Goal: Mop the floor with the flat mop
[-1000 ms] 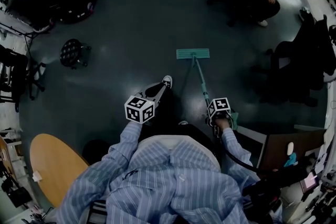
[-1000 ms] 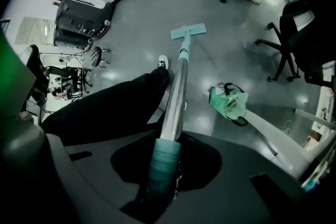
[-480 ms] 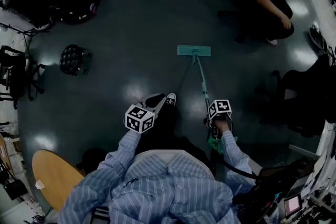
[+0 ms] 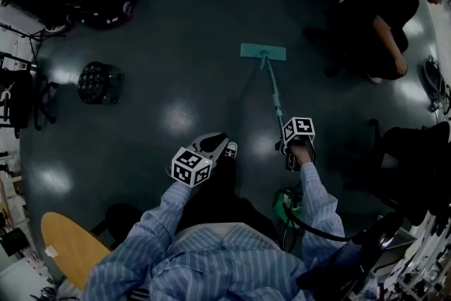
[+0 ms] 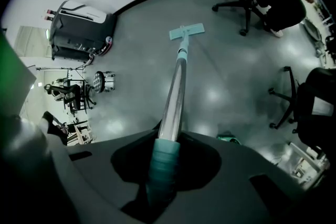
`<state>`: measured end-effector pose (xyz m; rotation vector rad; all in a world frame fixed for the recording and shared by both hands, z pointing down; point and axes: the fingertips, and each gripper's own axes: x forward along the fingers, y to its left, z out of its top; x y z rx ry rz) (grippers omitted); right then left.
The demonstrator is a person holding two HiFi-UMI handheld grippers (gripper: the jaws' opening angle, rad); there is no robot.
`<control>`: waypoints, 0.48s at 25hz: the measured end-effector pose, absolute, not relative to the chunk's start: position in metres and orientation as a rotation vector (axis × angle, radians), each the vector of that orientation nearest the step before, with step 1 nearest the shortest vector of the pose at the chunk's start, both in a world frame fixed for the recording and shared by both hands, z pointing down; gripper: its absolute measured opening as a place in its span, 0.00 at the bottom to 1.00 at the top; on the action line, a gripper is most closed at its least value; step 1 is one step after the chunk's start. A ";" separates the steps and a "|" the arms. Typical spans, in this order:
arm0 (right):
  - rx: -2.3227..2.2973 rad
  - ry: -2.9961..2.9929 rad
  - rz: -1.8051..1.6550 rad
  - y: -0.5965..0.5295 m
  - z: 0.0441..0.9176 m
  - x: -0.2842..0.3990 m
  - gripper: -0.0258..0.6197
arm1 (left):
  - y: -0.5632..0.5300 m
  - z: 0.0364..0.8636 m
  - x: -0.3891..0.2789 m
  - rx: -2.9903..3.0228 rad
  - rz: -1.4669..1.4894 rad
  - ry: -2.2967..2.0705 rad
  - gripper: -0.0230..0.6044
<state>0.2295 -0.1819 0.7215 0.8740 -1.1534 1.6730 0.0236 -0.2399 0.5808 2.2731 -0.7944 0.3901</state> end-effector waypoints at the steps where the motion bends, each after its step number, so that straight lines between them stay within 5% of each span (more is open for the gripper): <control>1: 0.877 -1.155 1.667 -0.201 0.725 0.229 0.16 | -0.249 0.582 0.023 2.270 0.384 -0.799 0.09; 12: 0.951 -1.169 1.653 -0.367 0.758 0.223 0.16 | -0.274 0.613 -0.008 2.196 0.393 -0.839 0.09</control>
